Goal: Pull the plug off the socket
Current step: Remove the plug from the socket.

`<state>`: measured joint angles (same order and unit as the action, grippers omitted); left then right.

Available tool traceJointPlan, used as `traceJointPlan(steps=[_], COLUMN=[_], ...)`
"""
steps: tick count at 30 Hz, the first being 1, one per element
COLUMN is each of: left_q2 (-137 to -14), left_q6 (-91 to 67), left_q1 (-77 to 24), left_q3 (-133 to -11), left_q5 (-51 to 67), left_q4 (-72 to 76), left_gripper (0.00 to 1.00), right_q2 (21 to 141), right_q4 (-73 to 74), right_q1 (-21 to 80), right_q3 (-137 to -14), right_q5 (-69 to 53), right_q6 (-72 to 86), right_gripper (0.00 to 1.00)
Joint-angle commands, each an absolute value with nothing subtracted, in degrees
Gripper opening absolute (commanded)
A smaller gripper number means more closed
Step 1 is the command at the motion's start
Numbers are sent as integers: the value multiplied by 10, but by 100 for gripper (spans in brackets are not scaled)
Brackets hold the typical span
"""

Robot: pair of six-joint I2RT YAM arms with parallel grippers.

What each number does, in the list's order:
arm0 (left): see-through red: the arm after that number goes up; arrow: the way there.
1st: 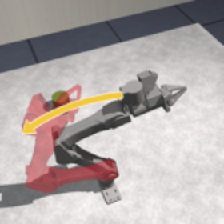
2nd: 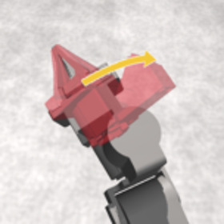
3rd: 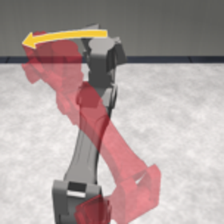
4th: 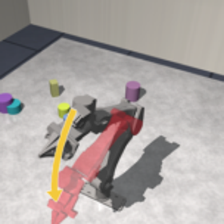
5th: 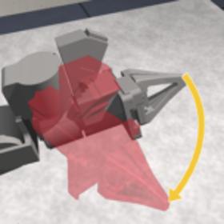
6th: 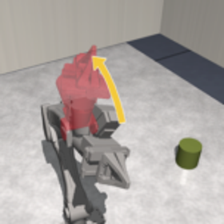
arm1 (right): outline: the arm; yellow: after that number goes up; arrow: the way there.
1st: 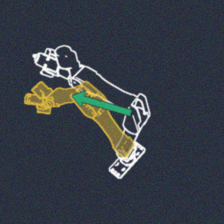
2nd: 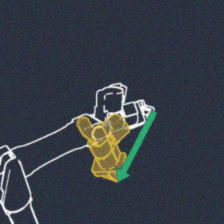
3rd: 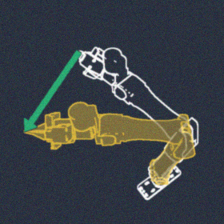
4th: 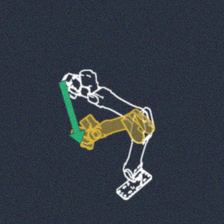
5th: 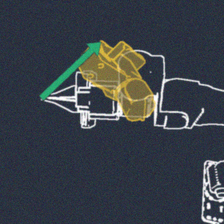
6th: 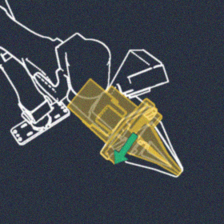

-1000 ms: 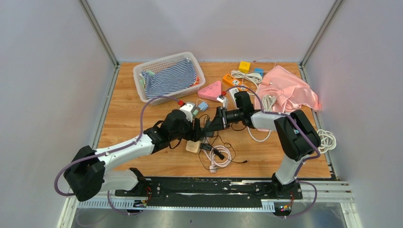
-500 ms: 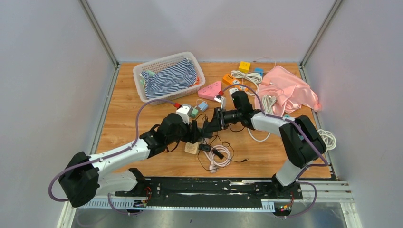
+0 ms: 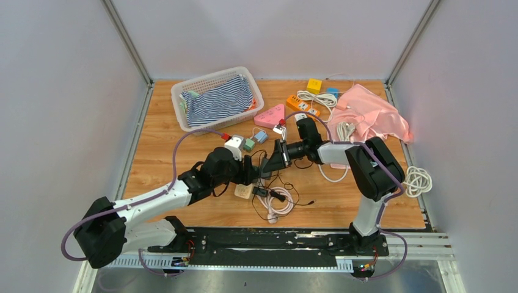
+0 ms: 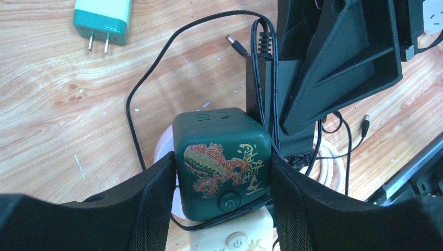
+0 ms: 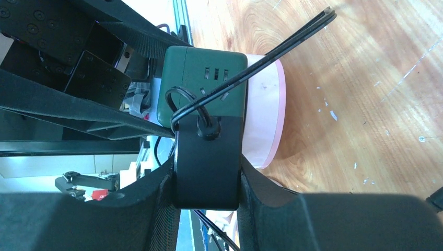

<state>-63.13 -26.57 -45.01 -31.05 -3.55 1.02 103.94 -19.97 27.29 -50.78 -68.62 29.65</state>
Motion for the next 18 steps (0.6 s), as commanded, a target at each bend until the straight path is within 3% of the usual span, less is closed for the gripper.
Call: traceJointPlan(steps=[1,9,18], left_q2=[-621,-654,-632], left_q6=[-261,-260,-241], left_q1=[-441,-441,-438], left_q3=[-300,-316,-304], left_q5=[-32,-31,-24], left_q4=[-2,-3,-3], left_gripper=[0,0,0], right_q2=[1021,898,980], right_q4=[-147,-40,-86], right_q1=[261,337,260], right_q3=[-518,-529,-528], right_q5=[-675,-478,-718], right_q6=[246,136,137], right_gripper=[0,0,0])
